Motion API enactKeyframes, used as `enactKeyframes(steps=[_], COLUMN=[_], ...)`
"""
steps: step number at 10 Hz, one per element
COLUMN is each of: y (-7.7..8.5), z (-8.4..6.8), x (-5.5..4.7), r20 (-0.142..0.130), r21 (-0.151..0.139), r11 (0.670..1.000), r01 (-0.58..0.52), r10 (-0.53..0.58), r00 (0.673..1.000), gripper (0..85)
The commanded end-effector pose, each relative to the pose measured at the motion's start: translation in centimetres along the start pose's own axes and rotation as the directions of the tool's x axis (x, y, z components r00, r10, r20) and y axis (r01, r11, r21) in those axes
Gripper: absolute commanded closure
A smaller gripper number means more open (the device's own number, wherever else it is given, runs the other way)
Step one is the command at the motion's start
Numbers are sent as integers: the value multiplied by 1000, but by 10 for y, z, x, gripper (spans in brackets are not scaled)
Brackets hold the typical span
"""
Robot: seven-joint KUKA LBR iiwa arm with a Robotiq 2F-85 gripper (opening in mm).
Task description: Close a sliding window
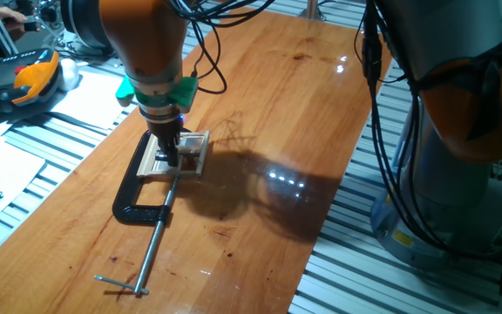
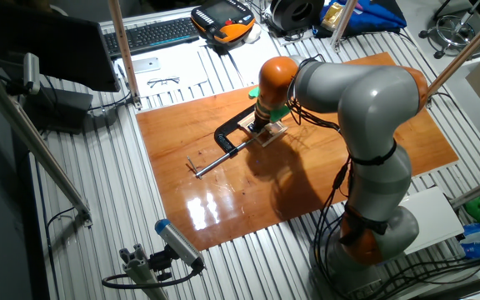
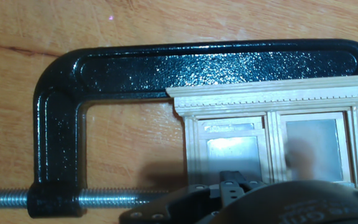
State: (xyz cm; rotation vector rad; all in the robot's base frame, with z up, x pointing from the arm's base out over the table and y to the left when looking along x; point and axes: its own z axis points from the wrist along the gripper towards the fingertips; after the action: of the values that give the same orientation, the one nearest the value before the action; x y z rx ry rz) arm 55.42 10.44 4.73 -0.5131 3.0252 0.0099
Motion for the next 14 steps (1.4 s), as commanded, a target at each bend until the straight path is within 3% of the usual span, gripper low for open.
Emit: enactKeyframes(steps=[1,14], y=[0,-2], z=[0,-1], x=[1,7], r20=[0,-8], r21=[0,0], r11=[1000,1000], r01=[0,2], r10=[0,-2], r00=[1000,1000], gripper=[850,850])
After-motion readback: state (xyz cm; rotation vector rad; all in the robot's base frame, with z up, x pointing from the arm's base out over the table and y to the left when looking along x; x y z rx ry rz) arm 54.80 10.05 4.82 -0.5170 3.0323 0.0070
